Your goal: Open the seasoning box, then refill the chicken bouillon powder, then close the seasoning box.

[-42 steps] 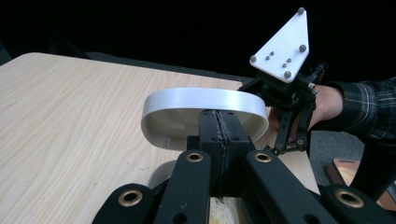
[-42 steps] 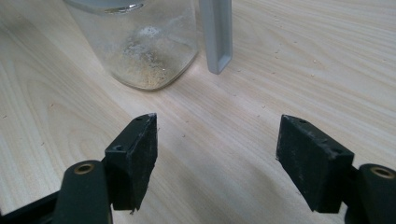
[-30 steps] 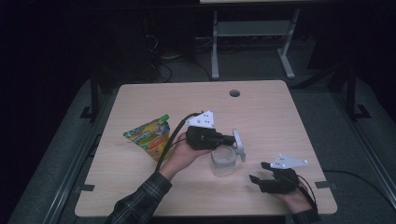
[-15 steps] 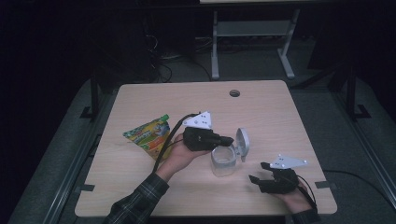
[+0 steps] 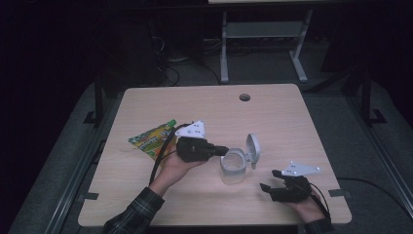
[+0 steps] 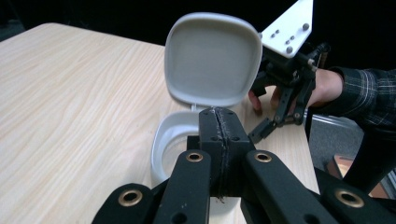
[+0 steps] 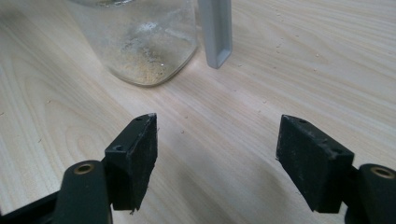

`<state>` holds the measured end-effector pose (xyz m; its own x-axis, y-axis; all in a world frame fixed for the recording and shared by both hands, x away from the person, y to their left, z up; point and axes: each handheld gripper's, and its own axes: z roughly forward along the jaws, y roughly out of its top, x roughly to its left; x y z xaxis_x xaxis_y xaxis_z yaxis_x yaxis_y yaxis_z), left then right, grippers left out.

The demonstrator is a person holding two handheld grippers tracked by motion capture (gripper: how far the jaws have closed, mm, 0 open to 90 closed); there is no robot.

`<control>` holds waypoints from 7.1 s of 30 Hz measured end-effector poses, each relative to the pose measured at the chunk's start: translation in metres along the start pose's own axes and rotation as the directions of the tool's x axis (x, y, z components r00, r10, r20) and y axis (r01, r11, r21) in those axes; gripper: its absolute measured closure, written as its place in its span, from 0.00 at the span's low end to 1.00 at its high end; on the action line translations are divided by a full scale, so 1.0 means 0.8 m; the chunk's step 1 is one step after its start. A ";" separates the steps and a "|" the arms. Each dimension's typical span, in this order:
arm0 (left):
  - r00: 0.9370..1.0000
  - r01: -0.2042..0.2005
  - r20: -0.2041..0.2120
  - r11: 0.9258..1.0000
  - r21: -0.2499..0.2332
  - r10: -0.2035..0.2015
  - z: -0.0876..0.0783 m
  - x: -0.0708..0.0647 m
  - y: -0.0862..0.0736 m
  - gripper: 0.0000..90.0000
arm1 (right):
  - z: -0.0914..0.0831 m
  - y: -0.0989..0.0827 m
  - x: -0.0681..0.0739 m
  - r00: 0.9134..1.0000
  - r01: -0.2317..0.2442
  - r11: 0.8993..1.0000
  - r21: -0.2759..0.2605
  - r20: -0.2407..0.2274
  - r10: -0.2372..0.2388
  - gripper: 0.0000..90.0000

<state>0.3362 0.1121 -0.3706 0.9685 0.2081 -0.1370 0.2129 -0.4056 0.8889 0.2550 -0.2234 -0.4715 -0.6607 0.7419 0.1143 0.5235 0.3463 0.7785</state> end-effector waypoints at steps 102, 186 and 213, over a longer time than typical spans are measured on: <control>0.927 0.111 -0.341 0.983 -0.144 -0.154 -0.225 0.039 -0.137 0.42 | 0.001 -0.002 0.004 1.000 -0.002 1.000 0.016 0.013 0.001 0.32; 0.957 0.142 -0.232 0.979 -0.146 -0.174 -0.191 0.015 -0.046 1.00 | 0.023 0.056 0.121 0.944 0.186 0.981 -0.050 -0.269 -0.193 1.00; 0.976 0.120 -0.160 0.979 -0.164 -0.146 -0.205 -0.015 -0.023 1.00 | 0.101 0.134 0.166 0.948 0.168 0.973 -0.156 -0.245 -0.203 1.00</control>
<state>0.2991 0.2627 -0.3138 0.8935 0.4052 -0.1935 0.3032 -0.2267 0.9256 0.2666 -0.0412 -0.4222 -0.8645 0.4922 0.1020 0.3146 0.3716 0.8735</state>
